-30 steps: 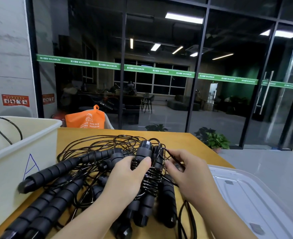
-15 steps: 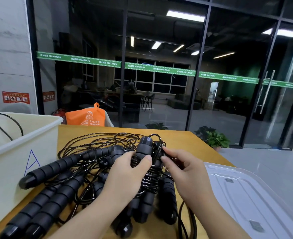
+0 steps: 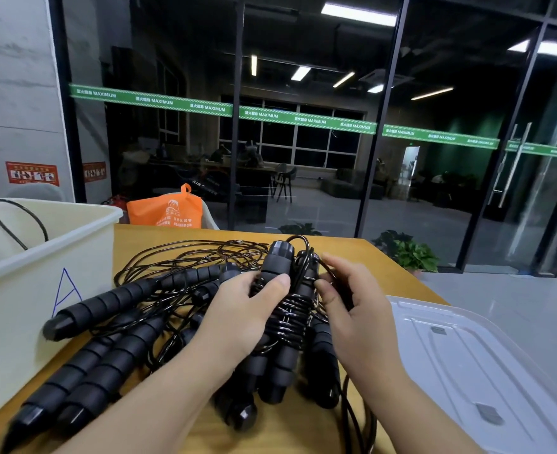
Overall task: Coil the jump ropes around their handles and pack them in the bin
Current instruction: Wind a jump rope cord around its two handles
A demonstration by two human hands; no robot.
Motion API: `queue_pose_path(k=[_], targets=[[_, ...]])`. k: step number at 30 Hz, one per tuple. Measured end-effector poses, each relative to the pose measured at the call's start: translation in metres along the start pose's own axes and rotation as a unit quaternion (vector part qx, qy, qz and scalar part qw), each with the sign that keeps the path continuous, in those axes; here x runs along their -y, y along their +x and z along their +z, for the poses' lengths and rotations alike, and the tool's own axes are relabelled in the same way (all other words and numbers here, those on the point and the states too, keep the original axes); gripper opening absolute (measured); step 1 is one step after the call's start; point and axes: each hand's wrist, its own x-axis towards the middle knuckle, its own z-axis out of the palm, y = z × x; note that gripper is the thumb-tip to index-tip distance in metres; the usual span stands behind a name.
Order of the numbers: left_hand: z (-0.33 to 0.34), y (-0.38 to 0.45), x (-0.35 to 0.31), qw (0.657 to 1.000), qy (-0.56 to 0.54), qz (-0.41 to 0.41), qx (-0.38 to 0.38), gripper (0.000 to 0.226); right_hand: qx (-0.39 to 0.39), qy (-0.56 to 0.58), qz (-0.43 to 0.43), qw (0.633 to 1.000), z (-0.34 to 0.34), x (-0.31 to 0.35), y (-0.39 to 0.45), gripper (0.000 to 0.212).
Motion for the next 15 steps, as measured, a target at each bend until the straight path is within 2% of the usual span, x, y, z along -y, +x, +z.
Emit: queue_pose_path(k=[3, 7, 10, 15], targets=[[-0.002, -0.001, -0.001, 0.999, 0.023, 0.028, 0.012, 0.024, -0.04, 0.034, 0.015, 0.999, 0.003, -0.001, -0.003, 0.025], [-0.001, -0.002, -0.001, 0.998, 0.041, 0.045, 0.022, 0.022, -0.067, 0.131, 0.069, 0.987, 0.012, -0.003, -0.01, 0.032], [-0.004, 0.0, -0.002, 0.999, 0.019, 0.03, 0.024, 0.024, -0.06, 0.169, 0.06, 0.982, 0.014, -0.001, -0.009, 0.034], [-0.009, 0.004, -0.002, 0.999, 0.021, 0.031, 0.032, 0.026, -0.018, 0.156, 0.016, 0.987, 0.01, 0.007, -0.005, 0.031]])
